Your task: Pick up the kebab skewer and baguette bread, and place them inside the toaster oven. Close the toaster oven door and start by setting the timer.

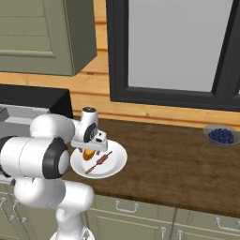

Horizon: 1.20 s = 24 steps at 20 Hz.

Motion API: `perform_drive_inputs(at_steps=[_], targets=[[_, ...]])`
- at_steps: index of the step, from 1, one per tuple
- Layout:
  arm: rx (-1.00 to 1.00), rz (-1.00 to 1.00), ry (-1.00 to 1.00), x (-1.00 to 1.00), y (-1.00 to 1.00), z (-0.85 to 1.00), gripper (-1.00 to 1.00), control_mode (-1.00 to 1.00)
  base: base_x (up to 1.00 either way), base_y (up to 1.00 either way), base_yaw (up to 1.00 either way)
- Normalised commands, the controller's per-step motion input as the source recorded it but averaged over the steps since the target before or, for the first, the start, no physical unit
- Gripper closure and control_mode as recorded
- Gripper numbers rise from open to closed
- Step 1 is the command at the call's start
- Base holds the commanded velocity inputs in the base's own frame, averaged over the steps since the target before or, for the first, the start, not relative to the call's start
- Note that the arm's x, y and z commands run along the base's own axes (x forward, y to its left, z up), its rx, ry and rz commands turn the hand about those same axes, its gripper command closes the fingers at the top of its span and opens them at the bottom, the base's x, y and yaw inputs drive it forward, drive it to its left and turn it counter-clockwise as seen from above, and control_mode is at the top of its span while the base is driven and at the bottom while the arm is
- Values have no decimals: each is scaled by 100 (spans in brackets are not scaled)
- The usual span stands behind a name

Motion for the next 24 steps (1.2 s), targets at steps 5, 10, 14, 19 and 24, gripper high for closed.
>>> perform_drive_inputs(at_steps=[5, 10, 14, 19, 24], targets=[[0, 0, -7, 22, 0, -18, -100, -100, 0, 0, 0], [0, 0, -8, 11, 0, -12, -100, -100, 0, 0, 0], [0, 0, -5, 0, 0, -23, -100, -100, 0, 0, 0], [2, 0, -4, -6, 0, -23, 100, -100, 0, 0, 0], [9, 0, -4, -48, -1, -2, 100, -100, 0, 0, 0]])
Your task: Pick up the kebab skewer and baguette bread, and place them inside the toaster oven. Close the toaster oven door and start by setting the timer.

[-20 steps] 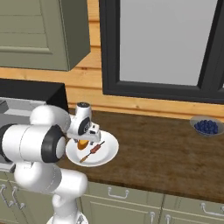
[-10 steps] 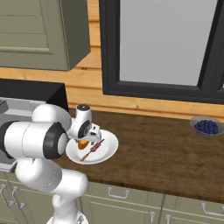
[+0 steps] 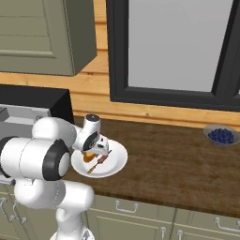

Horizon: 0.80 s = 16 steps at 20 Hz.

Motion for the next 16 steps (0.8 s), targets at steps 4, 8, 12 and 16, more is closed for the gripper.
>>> perform_drive_inputs(at_steps=[4, 8, 12, 16], targets=[[10, 1, -12, -93, 0, 63, 100, -100, 0, 0, 0], [3, 0, -7, -91, 39, 100, 100, -100, 0, 0, 0], [-1, 0, -1, -74, 90, 100, 100, -100, 0, 0, 0], [-6, 0, -2, -76, 100, 96, 100, -100, 0, 0, 0]])
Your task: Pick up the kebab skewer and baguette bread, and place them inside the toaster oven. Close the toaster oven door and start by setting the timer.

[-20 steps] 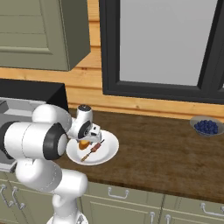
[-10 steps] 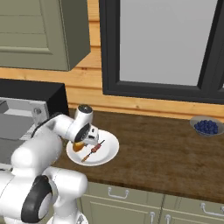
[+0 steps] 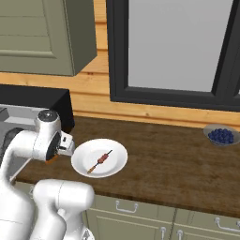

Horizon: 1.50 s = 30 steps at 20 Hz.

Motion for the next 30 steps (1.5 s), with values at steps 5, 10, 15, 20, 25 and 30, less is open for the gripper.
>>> perform_drive_inputs(at_steps=[5, 10, 15, 20, 25, 30], targets=[[-6, 0, 0, -42, 100, 74, 100, -100, 0, 0, 0], [-4, 0, 2, 9, 100, 79, 100, -100, 0, 0, 0], [-5, 0, -1, 9, 100, 32, 100, -100, 0, 0, 0], [0, -2, -7, 15, 100, -2, 100, -100, 0, 0, 0], [0, -2, -11, 12, 90, -47, 100, -100, 0, 0, 0], [0, -5, -8, 35, 57, -17, 100, -100, 0, 0, 0]])
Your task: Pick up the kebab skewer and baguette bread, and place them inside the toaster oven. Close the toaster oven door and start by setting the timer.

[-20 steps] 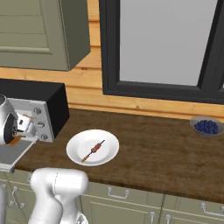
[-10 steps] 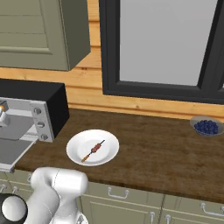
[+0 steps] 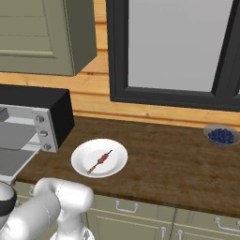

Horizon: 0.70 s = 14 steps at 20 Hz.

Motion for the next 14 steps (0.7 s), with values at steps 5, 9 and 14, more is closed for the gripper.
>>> perform_drive_inputs(at_steps=[5, 9, 14], targets=[[1, 0, 0, 23, 13, -4, 100, -100, 0, 0, 0], [1, 0, 0, 21, 1, -24, 100, -100, 0, 0, 0], [0, 0, 0, 14, 0, -31, 100, -100, 0, 0, 0]])
